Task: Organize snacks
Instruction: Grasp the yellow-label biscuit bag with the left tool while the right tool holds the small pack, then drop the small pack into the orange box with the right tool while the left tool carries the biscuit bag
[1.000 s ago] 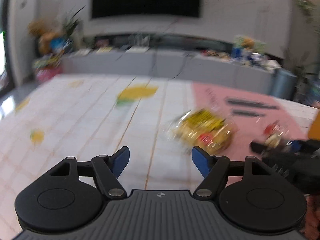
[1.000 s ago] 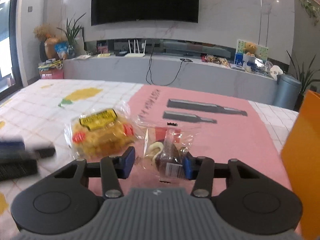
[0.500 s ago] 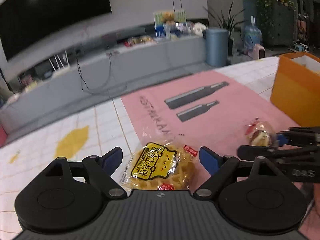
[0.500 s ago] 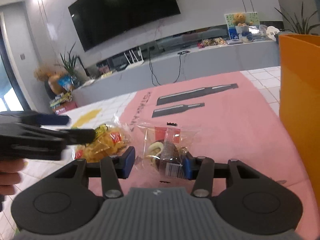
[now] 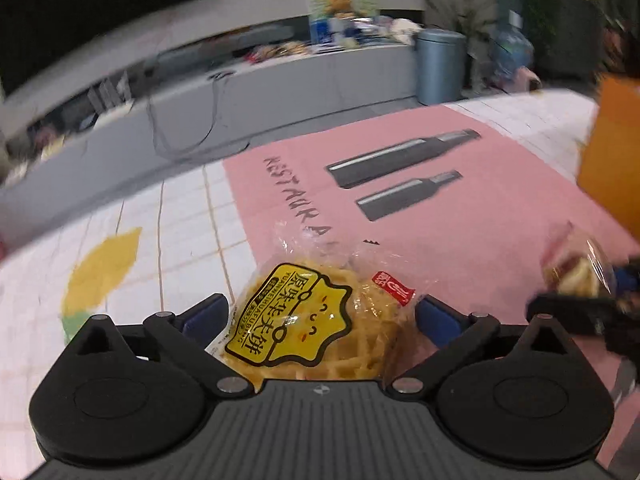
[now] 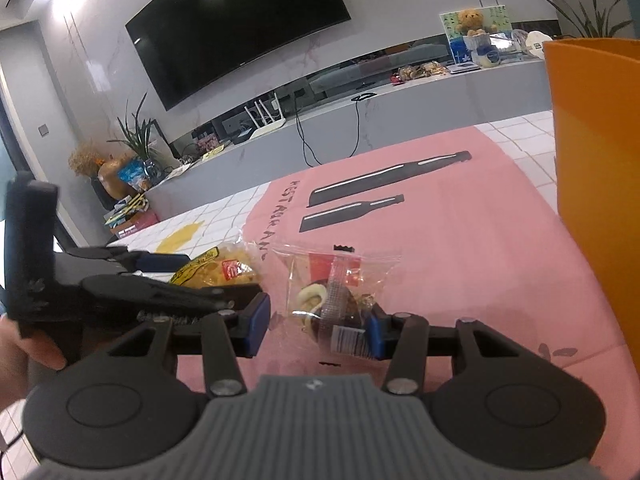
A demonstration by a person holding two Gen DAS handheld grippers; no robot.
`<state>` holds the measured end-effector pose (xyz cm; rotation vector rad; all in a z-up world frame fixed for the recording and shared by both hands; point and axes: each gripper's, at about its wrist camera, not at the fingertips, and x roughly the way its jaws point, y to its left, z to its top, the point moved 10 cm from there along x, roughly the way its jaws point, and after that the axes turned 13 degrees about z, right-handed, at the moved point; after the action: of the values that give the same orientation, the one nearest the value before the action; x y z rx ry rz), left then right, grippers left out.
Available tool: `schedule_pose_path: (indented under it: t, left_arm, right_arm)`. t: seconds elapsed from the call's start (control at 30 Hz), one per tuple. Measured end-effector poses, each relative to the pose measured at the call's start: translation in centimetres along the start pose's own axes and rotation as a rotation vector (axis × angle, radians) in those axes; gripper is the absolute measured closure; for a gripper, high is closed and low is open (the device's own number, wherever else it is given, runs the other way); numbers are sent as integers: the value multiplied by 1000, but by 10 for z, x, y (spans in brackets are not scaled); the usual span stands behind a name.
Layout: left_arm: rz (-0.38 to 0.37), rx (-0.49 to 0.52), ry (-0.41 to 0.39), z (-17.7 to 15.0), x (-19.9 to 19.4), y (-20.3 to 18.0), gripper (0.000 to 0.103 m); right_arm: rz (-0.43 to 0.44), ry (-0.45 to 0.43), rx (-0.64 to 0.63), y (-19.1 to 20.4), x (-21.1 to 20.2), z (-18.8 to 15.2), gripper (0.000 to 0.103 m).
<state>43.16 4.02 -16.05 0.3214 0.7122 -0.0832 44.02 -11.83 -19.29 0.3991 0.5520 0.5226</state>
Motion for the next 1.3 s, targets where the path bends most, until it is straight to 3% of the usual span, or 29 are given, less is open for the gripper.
schedule_pose_path:
  t: [0.07, 0.13, 0.3, 0.47, 0.6, 0.77, 0.97, 1.13, 1.3]
  left_arm:
    - [-17, -39, 9, 0, 2, 1, 0]
    - [-34, -42, 8, 0, -5, 0, 11]
    - [12, -37, 3, -6, -24, -1, 14]
    - [-48, -141, -37, 2, -72, 1, 15]
    - [-58, -131, -113, 22, -126, -1, 15]
    - [-106, -122, -166, 58, -191, -22, 15]
    - [-151, -123, -210, 87, -245, -78, 15]
    - [-218, -158, -204, 91, -258, -134, 15]
    - [-258, -217, -162, 92, -245, -177, 15]
  right_arm:
    - [-1, 2, -6, 1, 0, 0, 56]
    - [-18, -3, -11, 0, -1, 0, 56]
    - [-37, -55, -30, 2, -10, 4, 56]
    - [-12, -56, -92, 25, -27, 8, 56]
    - [4, -135, -90, 52, -67, 39, 56]
    - [-49, -220, -101, 61, -146, 93, 56]
    - [-91, -69, -57, 22, -240, 117, 55]
    - [-184, 113, 17, -32, -283, 80, 55]
    - [-300, 208, 91, -78, -291, 48, 55]
